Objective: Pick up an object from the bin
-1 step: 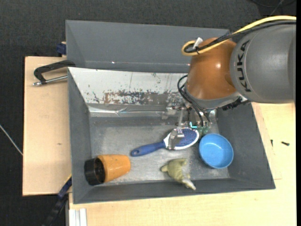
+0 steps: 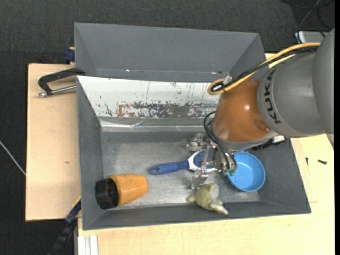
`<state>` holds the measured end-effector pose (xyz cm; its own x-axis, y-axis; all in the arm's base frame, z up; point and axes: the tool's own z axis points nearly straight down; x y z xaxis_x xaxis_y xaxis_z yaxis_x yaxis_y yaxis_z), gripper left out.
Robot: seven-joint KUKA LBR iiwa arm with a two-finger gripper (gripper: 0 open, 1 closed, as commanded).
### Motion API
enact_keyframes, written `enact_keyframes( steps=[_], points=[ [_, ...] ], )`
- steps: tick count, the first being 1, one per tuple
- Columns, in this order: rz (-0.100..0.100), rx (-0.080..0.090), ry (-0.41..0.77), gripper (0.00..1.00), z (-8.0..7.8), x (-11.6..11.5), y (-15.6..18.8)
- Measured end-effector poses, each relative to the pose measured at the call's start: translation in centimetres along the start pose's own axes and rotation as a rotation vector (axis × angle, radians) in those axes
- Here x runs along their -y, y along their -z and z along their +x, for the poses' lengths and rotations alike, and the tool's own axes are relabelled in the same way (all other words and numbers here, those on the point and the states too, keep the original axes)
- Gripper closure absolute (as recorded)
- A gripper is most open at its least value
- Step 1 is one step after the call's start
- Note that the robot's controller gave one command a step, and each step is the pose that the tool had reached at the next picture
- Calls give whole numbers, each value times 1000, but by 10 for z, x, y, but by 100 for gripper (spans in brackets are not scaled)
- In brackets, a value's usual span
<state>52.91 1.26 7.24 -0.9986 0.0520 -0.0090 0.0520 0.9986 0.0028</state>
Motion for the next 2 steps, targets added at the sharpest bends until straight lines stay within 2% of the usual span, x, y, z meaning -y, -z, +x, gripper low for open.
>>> enact_keyframes(
  steps=[1, 2],
  points=[
    [-2, 4, 47, 0, -13, -48, 68],
    [0, -1, 35, 0, 27, -59, -2]
  ],
)
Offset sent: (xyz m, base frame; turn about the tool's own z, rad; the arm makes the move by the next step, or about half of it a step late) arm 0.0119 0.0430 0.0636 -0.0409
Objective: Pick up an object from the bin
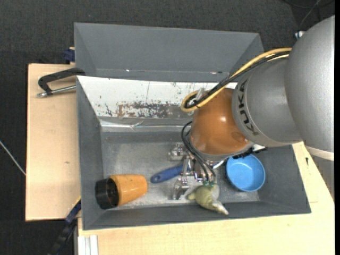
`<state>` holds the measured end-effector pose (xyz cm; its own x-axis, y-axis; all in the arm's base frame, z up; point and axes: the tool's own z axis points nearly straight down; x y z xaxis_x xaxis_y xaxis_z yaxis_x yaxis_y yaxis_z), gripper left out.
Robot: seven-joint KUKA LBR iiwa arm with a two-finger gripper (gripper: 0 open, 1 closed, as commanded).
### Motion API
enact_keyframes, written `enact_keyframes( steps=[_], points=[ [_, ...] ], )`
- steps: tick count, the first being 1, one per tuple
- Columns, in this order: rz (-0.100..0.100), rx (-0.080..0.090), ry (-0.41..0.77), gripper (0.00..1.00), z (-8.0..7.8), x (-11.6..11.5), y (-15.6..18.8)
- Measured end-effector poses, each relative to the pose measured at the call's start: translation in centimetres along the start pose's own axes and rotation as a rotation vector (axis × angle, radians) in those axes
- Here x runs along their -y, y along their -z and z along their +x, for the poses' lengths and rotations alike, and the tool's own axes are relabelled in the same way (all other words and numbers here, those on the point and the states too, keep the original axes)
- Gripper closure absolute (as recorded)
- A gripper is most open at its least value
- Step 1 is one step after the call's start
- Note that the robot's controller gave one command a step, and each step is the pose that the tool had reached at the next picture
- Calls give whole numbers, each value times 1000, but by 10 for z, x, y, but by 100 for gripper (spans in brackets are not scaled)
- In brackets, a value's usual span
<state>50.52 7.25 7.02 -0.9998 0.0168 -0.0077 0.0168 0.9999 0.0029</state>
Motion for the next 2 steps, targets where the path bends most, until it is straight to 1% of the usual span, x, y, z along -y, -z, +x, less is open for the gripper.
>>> enact_keyframes(
  steps=[1, 2],
  points=[
    [-1, 7, -1, 100, -3, 0, 4],
    [0, 4, -70, 100, 0, -7, 148]
  ],
)
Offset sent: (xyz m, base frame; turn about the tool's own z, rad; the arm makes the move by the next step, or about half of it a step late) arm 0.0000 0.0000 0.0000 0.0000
